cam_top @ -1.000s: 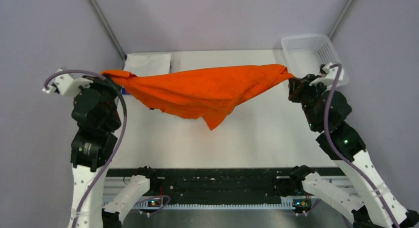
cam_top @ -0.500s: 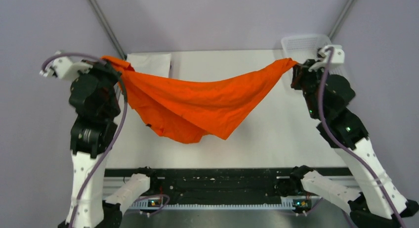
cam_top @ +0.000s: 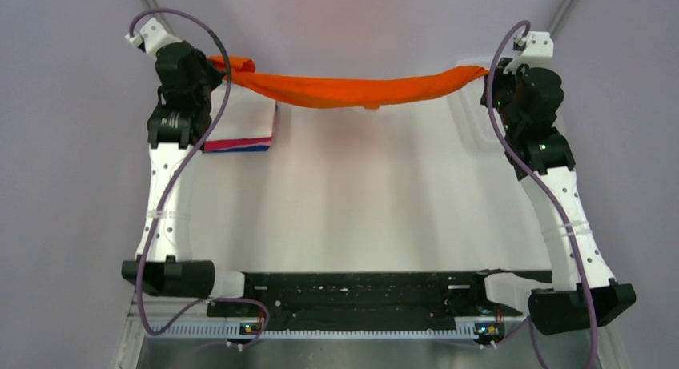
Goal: Fold and stack the t-shirts
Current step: Flatten out the tshirt
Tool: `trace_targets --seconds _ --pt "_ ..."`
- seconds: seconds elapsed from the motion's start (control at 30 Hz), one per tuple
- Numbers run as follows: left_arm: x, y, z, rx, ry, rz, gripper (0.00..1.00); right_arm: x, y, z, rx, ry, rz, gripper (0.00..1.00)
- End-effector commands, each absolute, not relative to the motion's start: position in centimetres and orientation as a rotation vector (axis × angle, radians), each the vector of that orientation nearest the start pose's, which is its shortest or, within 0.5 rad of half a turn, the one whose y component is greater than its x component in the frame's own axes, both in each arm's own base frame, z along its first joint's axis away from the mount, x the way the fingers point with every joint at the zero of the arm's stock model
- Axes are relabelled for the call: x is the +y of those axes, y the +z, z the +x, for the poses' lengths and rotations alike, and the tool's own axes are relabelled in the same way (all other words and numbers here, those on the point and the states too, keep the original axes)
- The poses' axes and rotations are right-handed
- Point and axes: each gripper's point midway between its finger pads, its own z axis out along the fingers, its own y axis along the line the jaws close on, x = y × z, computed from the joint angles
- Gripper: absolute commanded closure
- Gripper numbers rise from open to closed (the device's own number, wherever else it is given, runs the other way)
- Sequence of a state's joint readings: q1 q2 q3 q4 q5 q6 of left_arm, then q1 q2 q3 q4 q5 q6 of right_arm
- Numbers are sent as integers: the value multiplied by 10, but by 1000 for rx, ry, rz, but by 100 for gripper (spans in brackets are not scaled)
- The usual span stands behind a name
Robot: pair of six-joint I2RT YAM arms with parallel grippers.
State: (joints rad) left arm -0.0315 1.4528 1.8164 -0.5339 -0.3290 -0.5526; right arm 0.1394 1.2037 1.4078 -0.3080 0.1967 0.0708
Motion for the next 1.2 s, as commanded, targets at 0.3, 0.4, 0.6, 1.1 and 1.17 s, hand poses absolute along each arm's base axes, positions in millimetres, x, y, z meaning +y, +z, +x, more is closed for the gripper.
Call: trace_targets --seconds 0.3,0.4,0.6,1.1,1.17 --pt "18 208 315 1939 -130 -947 100 38 240 304 1990 191 206 99" --pt "17 157 306 2040 -87 -1001 76 43 196 294 2126 207 228 78" --pt "30 162 301 2096 58 -1118 1 -8 158 288 2243 -138 487 8" --pt "-136 150 411 2367 -594 -412 1 174 102 280 2350 439 18 1" --pt "-146 127 422 2432 -575 -405 1 189 87 278 2383 463 -6 1"
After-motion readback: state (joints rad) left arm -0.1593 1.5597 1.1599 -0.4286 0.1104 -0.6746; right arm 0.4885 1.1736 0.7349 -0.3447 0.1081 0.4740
